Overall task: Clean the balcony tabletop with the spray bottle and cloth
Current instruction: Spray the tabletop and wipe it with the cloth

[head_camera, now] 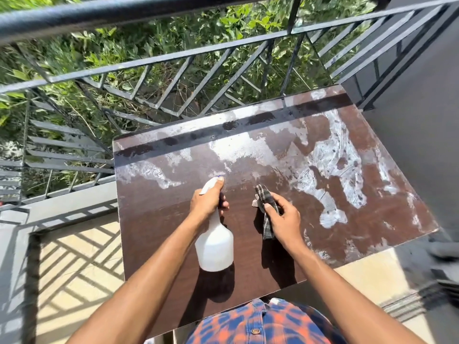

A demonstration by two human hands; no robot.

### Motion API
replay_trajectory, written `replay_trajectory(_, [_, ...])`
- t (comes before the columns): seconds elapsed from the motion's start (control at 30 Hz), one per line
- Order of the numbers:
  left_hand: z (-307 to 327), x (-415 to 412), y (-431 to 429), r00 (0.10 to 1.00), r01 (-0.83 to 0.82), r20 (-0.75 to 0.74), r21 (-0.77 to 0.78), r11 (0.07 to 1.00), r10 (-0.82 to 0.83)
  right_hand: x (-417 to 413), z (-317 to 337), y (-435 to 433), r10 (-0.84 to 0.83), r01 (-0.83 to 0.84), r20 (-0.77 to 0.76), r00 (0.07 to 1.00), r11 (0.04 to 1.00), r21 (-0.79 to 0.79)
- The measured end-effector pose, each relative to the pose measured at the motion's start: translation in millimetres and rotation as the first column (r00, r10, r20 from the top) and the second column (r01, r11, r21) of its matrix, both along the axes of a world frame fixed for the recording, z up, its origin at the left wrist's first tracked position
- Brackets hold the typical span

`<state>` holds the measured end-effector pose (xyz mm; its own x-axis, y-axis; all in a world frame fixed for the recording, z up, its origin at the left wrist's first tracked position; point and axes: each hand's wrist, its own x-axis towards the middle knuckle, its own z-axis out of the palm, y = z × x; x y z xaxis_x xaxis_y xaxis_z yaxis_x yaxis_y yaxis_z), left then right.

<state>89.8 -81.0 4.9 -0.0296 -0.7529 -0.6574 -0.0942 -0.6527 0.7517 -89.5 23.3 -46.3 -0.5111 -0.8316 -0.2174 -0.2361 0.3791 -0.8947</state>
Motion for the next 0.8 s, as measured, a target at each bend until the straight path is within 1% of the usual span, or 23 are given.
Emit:
replay_trajectory(0.07, [-2.3, 8.7, -3.1, 0.999, -0.025, -0.028, 0.004, 1.0, 0.025, 2.3, -1.9, 0.2, -0.01, 0.01, 0.025, 1.0, 1.0, 0.002])
replay_trajectory(0.2, [-4.1, 27.9, -4.9, 0.994, -0.108, 0.023, -0.035, 0.994, 0.109, 10.1, -4.3, -3.7, 0.001, 0.0, 0.04, 0.999, 1.0, -0.02])
replay_trajectory(0.27, [-4.5, 35.0, -5.0, 0.988, -0.154, 0.002, -0.038, 0.987, 0.155, 15.5, -4.4, -6.5, 0.026, -0.025, 0.037, 0.999, 0.999, -0.027])
replay_trajectory(0.3, [-2.0, 38.5, -5.3, 0.988, -0.151, -0.02, -0.034, 0.988, 0.15, 18.3, -4.3, -8.0, 0.039, -0.038, 0.03, 0.999, 0.999, -0.026])
replay_trajectory(0.4, [-1.3, 46.5, -8.4, 0.995, -0.074, -0.069, 0.009, 0.997, 0.074, 27.9, -3.7, -13.2, 0.071, -0.071, 0.031, 0.997, 0.997, -0.014])
replay_trajectory(0.43, [-3.4, 48.9, -9.0, 0.994, -0.078, -0.072, 0.004, 0.997, 0.078, 31.6, -2.8, -14.6, 0.085, -0.084, 0.033, 0.996, 0.996, -0.013])
replay_trajectory(0.57, [-12.5, 59.4, -11.3, 0.972, -0.234, -0.001, -0.003, 0.972, 0.234, 43.4, -0.1, -18.8, 0.122, -0.122, 0.04, 0.992, 0.993, -0.009])
replay_trajectory(0.63, [-14.2, 70.0, -14.6, 0.953, -0.302, 0.011, -0.018, 0.953, 0.302, 47.8, 1.6, -21.1, 0.141, -0.141, 0.032, 0.989, 0.99, -0.002])
replay_trajectory(0.73, [-14.8, 89.6, -20.4, 0.926, -0.376, 0.029, -0.028, 0.926, 0.377, 54.2, 3.5, -25.6, 0.178, -0.178, 0.006, 0.984, 0.984, 0.003])
replay_trajectory(0.8, [-16.6, 107.0, -23.2, 0.908, -0.408, 0.078, -0.056, 0.911, 0.411, 59.7, 2.9, -29.1, 0.2, -0.2, 0.004, 0.98, 0.98, -0.002])
